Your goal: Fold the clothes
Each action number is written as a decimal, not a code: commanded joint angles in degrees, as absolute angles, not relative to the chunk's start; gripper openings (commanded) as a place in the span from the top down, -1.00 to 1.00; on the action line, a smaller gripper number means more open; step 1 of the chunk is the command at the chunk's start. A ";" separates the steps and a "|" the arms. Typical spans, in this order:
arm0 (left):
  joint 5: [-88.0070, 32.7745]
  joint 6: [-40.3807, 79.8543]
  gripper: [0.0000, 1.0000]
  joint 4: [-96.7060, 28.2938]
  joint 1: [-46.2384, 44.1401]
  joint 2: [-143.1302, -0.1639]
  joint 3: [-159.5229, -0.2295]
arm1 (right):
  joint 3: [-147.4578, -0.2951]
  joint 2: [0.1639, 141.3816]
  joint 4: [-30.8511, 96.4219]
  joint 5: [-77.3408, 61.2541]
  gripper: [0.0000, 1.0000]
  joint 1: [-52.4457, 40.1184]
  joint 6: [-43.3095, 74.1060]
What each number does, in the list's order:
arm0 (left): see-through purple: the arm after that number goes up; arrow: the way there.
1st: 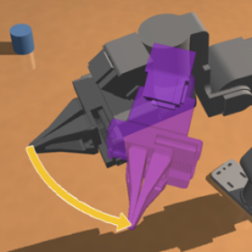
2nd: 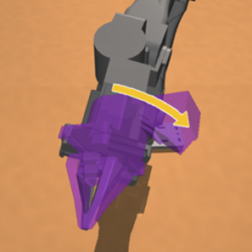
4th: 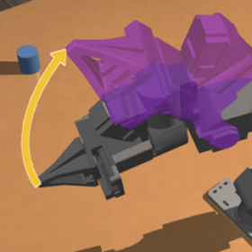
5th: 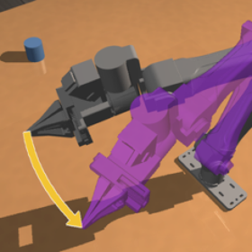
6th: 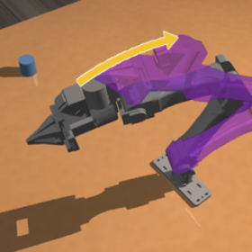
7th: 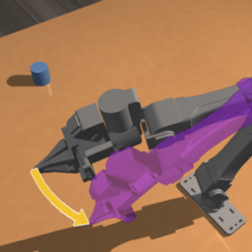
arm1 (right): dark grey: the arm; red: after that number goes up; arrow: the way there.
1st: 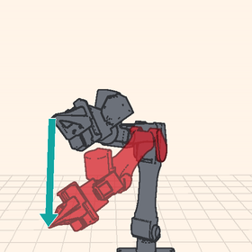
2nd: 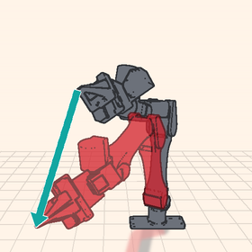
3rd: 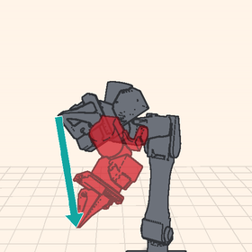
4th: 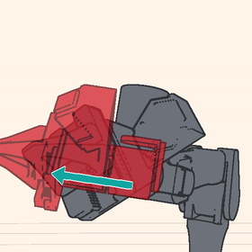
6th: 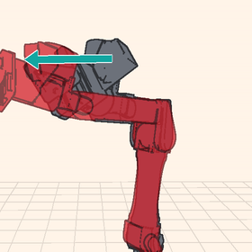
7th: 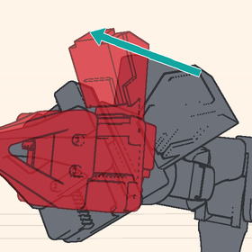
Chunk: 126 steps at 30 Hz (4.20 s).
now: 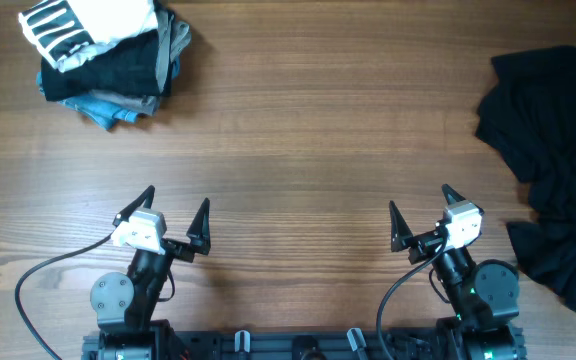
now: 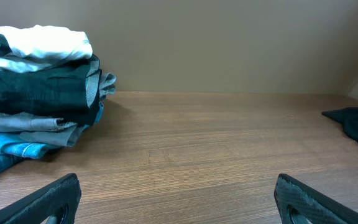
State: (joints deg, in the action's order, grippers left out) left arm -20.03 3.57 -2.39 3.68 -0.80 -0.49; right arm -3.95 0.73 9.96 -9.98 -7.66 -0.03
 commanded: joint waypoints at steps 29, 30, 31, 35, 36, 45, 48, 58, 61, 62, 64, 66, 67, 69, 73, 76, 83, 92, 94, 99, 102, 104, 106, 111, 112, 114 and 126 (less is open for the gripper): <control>-20.75 3.90 -1.00 -2.55 3.38 -0.32 -0.32 | -4.38 0.60 9.69 -8.93 -0.99 -7.64 0.01; -20.75 3.90 -1.00 -2.55 3.38 -0.32 -0.32 | -4.38 0.60 9.69 -8.93 -0.99 -7.64 0.01; -20.73 3.90 -1.00 -2.55 3.38 -0.32 -0.32 | -4.36 0.60 9.69 -8.93 -0.99 -7.64 0.03; -20.73 3.90 -1.00 -2.55 3.38 -0.32 -0.32 | -4.38 0.60 9.69 -8.93 -0.99 -7.64 0.03; -20.75 3.90 -1.00 -2.55 3.38 -0.32 -0.32 | -4.36 0.60 9.69 -8.93 -1.00 -7.64 0.03; -20.75 3.90 -1.00 -2.55 3.38 -0.32 -0.32 | -4.38 0.60 9.69 -8.93 -0.99 -7.64 0.03; -20.75 3.90 -1.00 -2.55 3.38 -0.32 -0.32 | -4.36 0.60 9.69 -8.93 -1.00 -7.64 0.01; -20.73 3.88 -1.00 -1.10 3.38 -0.32 -0.32 | -4.38 0.60 9.61 -8.91 -1.00 -7.64 -0.01; -20.75 3.90 -1.00 -1.34 3.38 -0.34 -0.32 | -4.38 0.60 9.65 -8.93 -0.99 -7.64 0.01; -20.75 3.90 -1.00 -1.39 3.38 -0.34 -0.32 | -4.36 0.60 9.65 -8.91 -0.99 -7.64 0.01; -20.73 3.90 -1.00 -2.31 3.38 -0.34 -0.32 | -4.38 0.60 9.65 -8.93 -0.99 -7.64 -0.01; -20.75 3.88 -1.00 -2.59 3.38 -0.36 -0.32 | -4.38 0.60 9.65 -8.93 -1.00 -7.64 0.01; -20.73 3.90 -1.00 -2.57 3.38 -0.38 -0.32 | -4.38 0.60 9.65 -8.93 -1.00 -7.64 0.01; -20.73 3.88 -1.00 -2.55 3.38 -0.38 -0.32 | -4.38 0.60 9.65 -8.93 -1.00 -7.64 0.01; -20.75 3.90 -1.00 -2.63 3.38 -0.38 -0.32 | -4.38 0.60 9.63 -8.69 -0.99 -7.64 -0.03; -20.71 3.86 -1.00 -2.37 3.38 -0.38 -0.32 | -4.38 0.60 9.43 -8.95 -0.99 -7.64 0.19; -21.50 3.92 -1.00 -2.04 3.36 -0.38 -0.32 | -4.38 0.60 5.54 -13.58 -0.99 -7.64 -0.01; -22.48 10.74 -1.00 5.37 3.38 -1.65 -10.37 | -12.62 3.25 4.64 -21.50 -0.99 -7.64 0.16; -22.46 10.72 -1.00 -1.30 3.38 -6.72 -19.16 | -18.85 9.80 5.32 -21.50 -0.99 -7.64 0.71; -22.46 10.72 -1.00 -25.08 3.38 -27.83 -40.62 | -34.85 32.77 15.77 -23.18 -0.99 -7.64 7.14; -22.24 9.23 -1.00 -35.42 3.38 -41.85 -53.74 | -48.29 50.15 27.77 -22.72 -0.99 -7.62 7.86; -22.04 9.28 -1.00 -42.68 3.38 -51.16 -62.35 | -60.64 62.61 40.14 -19.99 -0.99 -7.40 -1.39; -22.04 9.26 -1.00 -47.92 3.38 -57.91 -68.53 | -70.52 71.83 48.88 -17.91 -0.99 -6.81 -4.67; -22.06 9.26 -1.00 -50.94 3.38 -65.06 -74.72 | -82.61 87.42 54.33 -17.04 -0.99 -5.04 -0.60; -22.09 9.28 -1.00 -51.37 3.38 -64.93 -74.72 | -82.61 88.77 53.06 -12.51 -0.99 -3.90 3.66; -22.06 9.26 -1.00 -51.99 3.38 -64.64 -74.72 | -82.61 91.77 50.46 -4.73 -0.99 0.34 13.15; -22.06 9.26 -1.00 -57.28 3.38 -64.51 -74.70 | -82.61 117.64 32.95 2.87 -0.65 15.62 21.98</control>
State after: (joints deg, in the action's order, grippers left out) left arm -22.13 9.76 -56.73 3.64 -65.25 -73.52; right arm -81.91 114.30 33.80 -0.16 15.81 22.50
